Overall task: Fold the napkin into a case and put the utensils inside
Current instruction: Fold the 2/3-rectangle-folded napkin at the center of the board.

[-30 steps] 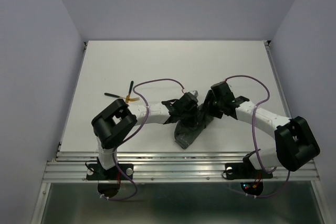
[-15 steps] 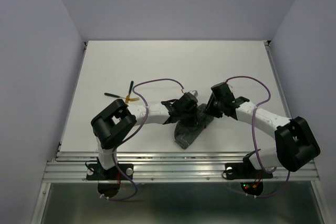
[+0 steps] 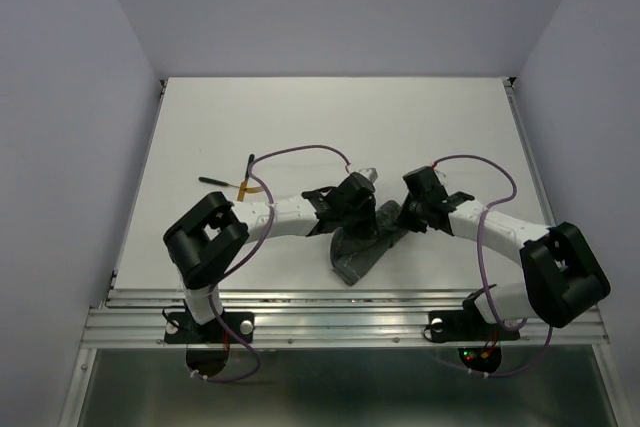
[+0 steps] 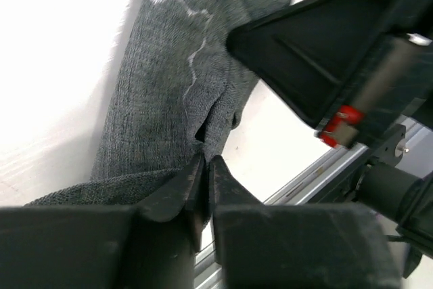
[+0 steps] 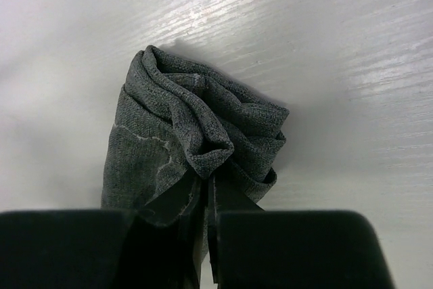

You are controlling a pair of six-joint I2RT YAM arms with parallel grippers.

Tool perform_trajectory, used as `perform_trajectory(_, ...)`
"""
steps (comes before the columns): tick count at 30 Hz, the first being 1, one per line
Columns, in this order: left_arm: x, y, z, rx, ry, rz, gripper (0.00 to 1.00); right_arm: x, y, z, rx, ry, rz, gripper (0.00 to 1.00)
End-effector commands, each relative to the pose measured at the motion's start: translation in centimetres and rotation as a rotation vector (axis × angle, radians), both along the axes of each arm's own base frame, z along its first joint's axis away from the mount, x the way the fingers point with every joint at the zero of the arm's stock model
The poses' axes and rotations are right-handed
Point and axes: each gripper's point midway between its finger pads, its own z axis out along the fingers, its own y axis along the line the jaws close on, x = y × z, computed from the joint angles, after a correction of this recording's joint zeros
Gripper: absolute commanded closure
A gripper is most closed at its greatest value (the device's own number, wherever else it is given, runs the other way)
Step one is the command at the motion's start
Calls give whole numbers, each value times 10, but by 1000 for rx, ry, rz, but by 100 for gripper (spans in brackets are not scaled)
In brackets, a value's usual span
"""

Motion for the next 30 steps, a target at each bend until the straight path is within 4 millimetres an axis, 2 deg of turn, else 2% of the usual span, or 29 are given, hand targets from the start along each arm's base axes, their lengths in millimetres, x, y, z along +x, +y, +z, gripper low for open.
perform_trajectory(1, -4, 0, 36, -46, -54, -40, 74, -1, 1, -5, 6, -19, 7, 99)
perform_trajectory(3, -4, 3, 47, -53, -73, -46, 61, -1, 3, -7, 18, -22, 13, 99)
perform_trajectory(4, -5, 7, 51, -44, -75, -44, 52, -1, 3, -8, 22, -27, 16, 99)
perform_trajectory(6, -2, 14, 64, -42, -108, -20, 49, -3, 4, -10, 35, -38, 24, 99)
perform_trajectory(11, 10, 46, 73, 44, -131, 98, 49, -9, 2, -16, 44, -51, 30, 99)
perform_trajectory(12, 11, 51, 77, 42, -138, 110, 45, -9, 2, -18, 44, -49, 31, 99)
perform_trajectory(13, 11, 56, 71, 56, -137, 116, 37, -10, 2, -19, 43, -44, 32, 99)
perform_trajectory(16, 18, 73, 65, 91, -149, 140, 36, -11, 2, -23, 44, -34, 34, 99)
perform_trajectory(19, 24, 86, 60, 128, -138, 175, 40, -11, 3, -22, 45, -37, 35, 99)
perform_trajectory(22, 26, 91, 53, 161, -130, 183, 38, -9, 3, -20, 46, -43, 35, 99)
perform_trajectory(24, 25, 92, 45, 181, -124, 165, 35, -9, 4, -20, 48, -38, 35, 99)
perform_trajectory(25, 25, 91, 42, 181, -124, 153, 29, -9, 4, -21, 48, -36, 36, 99)
perform_trajectory(26, 22, 89, 38, 184, -119, 121, 29, -9, 4, -21, 49, -35, 37, 99)
perform_trajectory(27, 21, 87, 32, 191, -110, 102, 30, -9, 4, -22, 47, -32, 37, 99)
perform_trajectory(30, 11, 77, 28, 152, -82, 34, 41, -6, 4, -23, 34, -32, 41, 99)
